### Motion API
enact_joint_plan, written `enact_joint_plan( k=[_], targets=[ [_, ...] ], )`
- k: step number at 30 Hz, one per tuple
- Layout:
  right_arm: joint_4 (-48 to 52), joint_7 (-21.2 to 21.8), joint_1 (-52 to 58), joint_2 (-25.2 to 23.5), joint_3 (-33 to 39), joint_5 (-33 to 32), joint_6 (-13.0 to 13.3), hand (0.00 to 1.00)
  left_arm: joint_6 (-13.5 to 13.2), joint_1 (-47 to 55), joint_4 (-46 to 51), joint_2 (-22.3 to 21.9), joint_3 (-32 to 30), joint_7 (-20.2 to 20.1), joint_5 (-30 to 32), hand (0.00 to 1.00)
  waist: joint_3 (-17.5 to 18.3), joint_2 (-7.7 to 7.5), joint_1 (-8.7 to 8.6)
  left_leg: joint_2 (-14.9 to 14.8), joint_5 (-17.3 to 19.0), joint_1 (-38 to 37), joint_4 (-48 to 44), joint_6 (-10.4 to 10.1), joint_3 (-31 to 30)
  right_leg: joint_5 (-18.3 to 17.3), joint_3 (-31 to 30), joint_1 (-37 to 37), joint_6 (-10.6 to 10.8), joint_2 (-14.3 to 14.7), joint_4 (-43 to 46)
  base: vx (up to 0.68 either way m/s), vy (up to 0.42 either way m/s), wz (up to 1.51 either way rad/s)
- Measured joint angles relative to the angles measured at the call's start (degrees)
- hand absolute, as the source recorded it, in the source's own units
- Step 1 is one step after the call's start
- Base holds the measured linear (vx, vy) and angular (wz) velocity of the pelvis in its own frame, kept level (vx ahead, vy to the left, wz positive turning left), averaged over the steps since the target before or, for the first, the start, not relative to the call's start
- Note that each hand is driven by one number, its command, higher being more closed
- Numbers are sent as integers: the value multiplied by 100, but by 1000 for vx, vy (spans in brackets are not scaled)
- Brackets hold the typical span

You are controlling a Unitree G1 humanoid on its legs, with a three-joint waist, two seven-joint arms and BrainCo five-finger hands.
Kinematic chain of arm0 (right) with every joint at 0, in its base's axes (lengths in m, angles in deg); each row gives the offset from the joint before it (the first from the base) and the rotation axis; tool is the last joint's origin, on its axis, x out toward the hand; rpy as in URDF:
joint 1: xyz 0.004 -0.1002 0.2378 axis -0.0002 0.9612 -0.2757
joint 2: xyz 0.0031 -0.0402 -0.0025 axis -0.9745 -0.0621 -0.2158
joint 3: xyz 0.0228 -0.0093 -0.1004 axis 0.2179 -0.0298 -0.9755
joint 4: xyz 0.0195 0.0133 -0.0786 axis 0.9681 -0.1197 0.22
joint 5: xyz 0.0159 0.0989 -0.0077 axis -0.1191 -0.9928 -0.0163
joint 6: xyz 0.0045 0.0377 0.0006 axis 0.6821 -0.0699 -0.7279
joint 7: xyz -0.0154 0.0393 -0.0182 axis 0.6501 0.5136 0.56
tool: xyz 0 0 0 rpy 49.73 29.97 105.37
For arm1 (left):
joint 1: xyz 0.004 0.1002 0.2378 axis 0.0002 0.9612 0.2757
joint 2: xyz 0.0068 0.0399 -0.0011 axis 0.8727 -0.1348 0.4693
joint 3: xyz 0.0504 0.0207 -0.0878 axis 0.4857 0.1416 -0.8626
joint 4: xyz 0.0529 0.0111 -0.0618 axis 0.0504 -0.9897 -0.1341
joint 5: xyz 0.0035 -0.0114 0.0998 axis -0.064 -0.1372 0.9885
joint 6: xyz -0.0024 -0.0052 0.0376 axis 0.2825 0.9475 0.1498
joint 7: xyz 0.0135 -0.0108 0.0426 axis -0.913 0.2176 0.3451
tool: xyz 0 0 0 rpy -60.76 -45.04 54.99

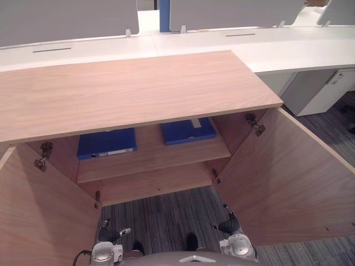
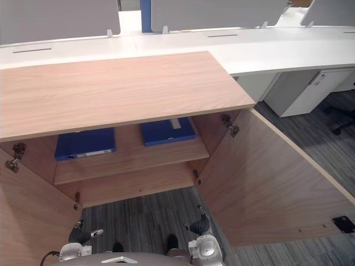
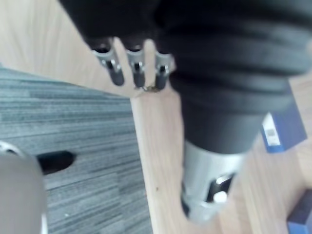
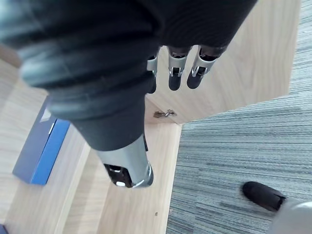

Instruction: Walk over to the cabinet, pick up the folder, carry it to the office cabinet, place the folder inside the office cabinet, then close the office cabinet door

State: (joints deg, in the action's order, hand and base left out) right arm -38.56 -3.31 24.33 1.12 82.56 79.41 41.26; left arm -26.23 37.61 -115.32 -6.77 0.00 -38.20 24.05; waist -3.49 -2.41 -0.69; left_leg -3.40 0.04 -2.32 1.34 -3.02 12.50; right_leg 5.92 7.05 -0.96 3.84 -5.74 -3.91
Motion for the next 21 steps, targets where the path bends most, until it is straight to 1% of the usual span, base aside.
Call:
enact_joint_plan(
  k=[4, 7, 8, 9, 11, 12, 13, 14, 17, 20, 21],
  targets=[
    [1, -119, 37, -49, 110, -136, -1, 0, 13, 53, -5, 0, 11, -4, -1, 0, 8, 3, -62, 13, 0, -130, 110, 0, 31, 0, -102, 32, 1, 25, -19, -3, -2, -14],
    [118, -136, 81, -71, 352, -260, -1, 0, 20, 105, -4, 4, 25, -2, -6, 0, 14, 17, -70, 4, 1, -278, 185, 1, 140, 0, -251, 82, 1, 85, -34, 28, -1, -26],
    [303, -151, 148, -96, 505, -344, -4, 0, 20, 112, -4, 3, 24, 0, -5, 0, 21, 26, -73, -5, 4, -291, 178, 2, 194, 0, -347, 78, 1, 112, -48, 38, 5, -33],
    [584, -199, 255, -137, 661, -412, 2, 0, 21, 129, -4, 1, 29, -1, -4, 0, 33, 33, -130, -10, 23, -297, 179, -10, 245, 0, -400, 69, 2, 119, -69, 40, 8, -33],
    [989, -313, 410, -230, 936, -483, 13, 0, 24, 160, -2, -3, 46, 0, -7, 0, 42, 45, -179, -18, 60, -377, 171, -22, 395, 20, -576, 31, 20, 181, -64, 88, 10, -45],
    [1210, -382, 470, -287, 1118, -606, 17, 0, 25, 176, 7, -1, 46, 7, -6, 0, 55, 56, -184, -28, 119, -395, 136, -28, 534, 63, -714, -17, 63, 211, -51, 91, 14, -59],
    [1313, -388, 491, -302, 1196, -628, 17, 0, 25, 191, 12, -2, 47, 8, -6, 0, 57, 60, -202, -34, 154, -398, 95, -26, 601, 99, -790, -17, 22, 219, -50, 88, 31, -70],
    [1598, -492, 560, -304, 1395, -688, 20, 0, 29, 246, 15, -11, 50, 8, -6, 0, 45, 89, -268, -61, 263, -419, -59, 13, 765, 125, -950, -17, 29, 257, -52, 85, 28, -55],
    [1866, -618, 668, -316, 1662, -762, 22, 0, 29, 253, 36, -10, 54, 7, -6, 0, 66, 136, -315, -99, 426, -492, -197, 22, 908, 117, -1064, 19, 38, 294, -53, 50, 18, -39],
    [1919, -642, 752, -322, 2007, -972, 23, 0, 29, 238, 89, -9, 69, 3, -4, 0, 66, 138, -350, -113, 518, -503, -293, 23, 950, 109, -1110, 47, 39, 298, -61, 15, 6, -11],
    [1966, -702, 759, -328, 2236, -1133, 21, 0, 29, 267, 102, -9, 84, 1, -4, 0, 65, 140, -362, -114, 555, -512, -331, 31, 950, 94, -1109, 70, 34, 290, -59, 0, 0, 0]
  ],
)
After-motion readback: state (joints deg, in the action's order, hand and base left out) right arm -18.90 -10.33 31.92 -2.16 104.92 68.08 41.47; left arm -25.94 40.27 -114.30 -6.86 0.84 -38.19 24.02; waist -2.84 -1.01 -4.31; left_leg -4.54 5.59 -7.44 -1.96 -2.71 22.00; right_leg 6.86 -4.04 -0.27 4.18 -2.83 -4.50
